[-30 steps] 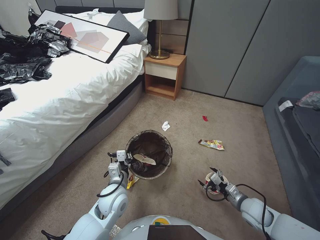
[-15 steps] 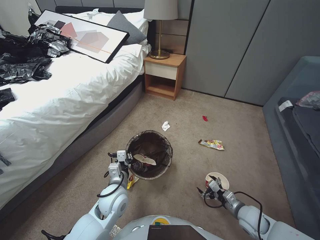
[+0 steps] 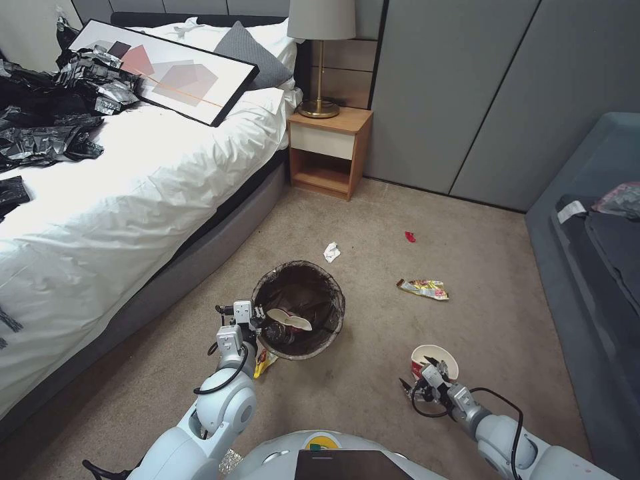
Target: Pick up the trash bin, then pick up the garbage from the floor and place it into the trash bin.
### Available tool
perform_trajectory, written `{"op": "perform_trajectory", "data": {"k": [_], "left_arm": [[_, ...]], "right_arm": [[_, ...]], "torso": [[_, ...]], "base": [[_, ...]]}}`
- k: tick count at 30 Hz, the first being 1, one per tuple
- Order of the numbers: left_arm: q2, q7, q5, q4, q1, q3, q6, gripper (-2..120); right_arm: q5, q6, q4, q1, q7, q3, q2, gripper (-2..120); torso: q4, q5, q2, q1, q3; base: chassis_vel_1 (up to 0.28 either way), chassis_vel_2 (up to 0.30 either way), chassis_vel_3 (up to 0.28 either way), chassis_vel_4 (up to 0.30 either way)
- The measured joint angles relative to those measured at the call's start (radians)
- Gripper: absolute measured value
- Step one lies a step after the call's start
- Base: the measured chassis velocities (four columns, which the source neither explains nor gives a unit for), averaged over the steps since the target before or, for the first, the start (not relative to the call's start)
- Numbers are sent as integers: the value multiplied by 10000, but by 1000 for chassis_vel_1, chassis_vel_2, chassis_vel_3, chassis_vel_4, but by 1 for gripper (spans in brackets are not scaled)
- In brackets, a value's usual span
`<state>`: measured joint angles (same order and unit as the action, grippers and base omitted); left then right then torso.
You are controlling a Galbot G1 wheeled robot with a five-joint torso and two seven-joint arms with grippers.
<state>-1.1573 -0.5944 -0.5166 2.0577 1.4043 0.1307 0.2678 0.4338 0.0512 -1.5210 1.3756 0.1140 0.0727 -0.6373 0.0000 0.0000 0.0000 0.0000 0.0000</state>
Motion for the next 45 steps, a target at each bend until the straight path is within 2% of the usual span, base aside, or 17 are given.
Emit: {"op": "perform_trajectory", "data": {"k": [25, 28, 29, 32, 33, 36, 37, 40, 42, 45], "left_arm": [[-19, -7, -21, -41, -86, 6, -6, 3], [-15, -16, -44, -64, -132, 1, -6, 3], [-15, -16, -44, -64, -132, 1, -6, 3], [-10, -22, -53, -74, -150, -4, -6, 3], [-10, -22, -53, -74, -150, -4, -6, 3], [3, -32, -67, -75, -172, -6, -6, 3], [3, -32, -67, -75, -172, -6, -6, 3], [38, -38, -97, -74, -191, -8, -5, 3], [43, -39, -101, -73, -193, -8, -6, 3], [48, -42, -119, -64, -197, -13, -6, 3]], "right_arm": [[-31, 73, 476, -170, -14, 152, -299, 97], [-80, 104, 477, -164, -14, 149, -340, 83], [-80, 104, 477, -164, -14, 149, -340, 83], [-121, 229, 427, -145, 6, 135, -374, 70], [-121, 229, 427, -145, 6, 135, -374, 70], [-119, 234, 362, -151, 46, 132, -393, 54], [-119, 234, 362, -151, 46, 132, -393, 54], [-116, 206, 321, -154, 101, 133, -405, 39], [-115, 198, 318, -153, 105, 134, -405, 37], [-119, 174, 308, -135, 130, 136, -409, 22]], "torso": [[0, -2, 0, 0, 0], [-1, -2, 0, 0, 0], [-1, -2, 0, 0, 0], [-1, 2, 0, 0, 0], [-1, 2, 0, 0, 0], [0, 2, 0, 0, 0], [0, 2, 0, 0, 0], [0, 2, 0, 0, 0], [0, 2, 0, 0, 0], [0, 1, 0, 0, 0]], "base": [[0, 0, 0, 0], [0, 0, 0, 0], [0, 0, 0, 0], [0, 0, 0, 0], [0, 0, 0, 0], [0, 0, 0, 0], [0, 0, 0, 0], [0, 0, 0, 0], [0, 0, 0, 0], [0, 0, 0, 0]]}}
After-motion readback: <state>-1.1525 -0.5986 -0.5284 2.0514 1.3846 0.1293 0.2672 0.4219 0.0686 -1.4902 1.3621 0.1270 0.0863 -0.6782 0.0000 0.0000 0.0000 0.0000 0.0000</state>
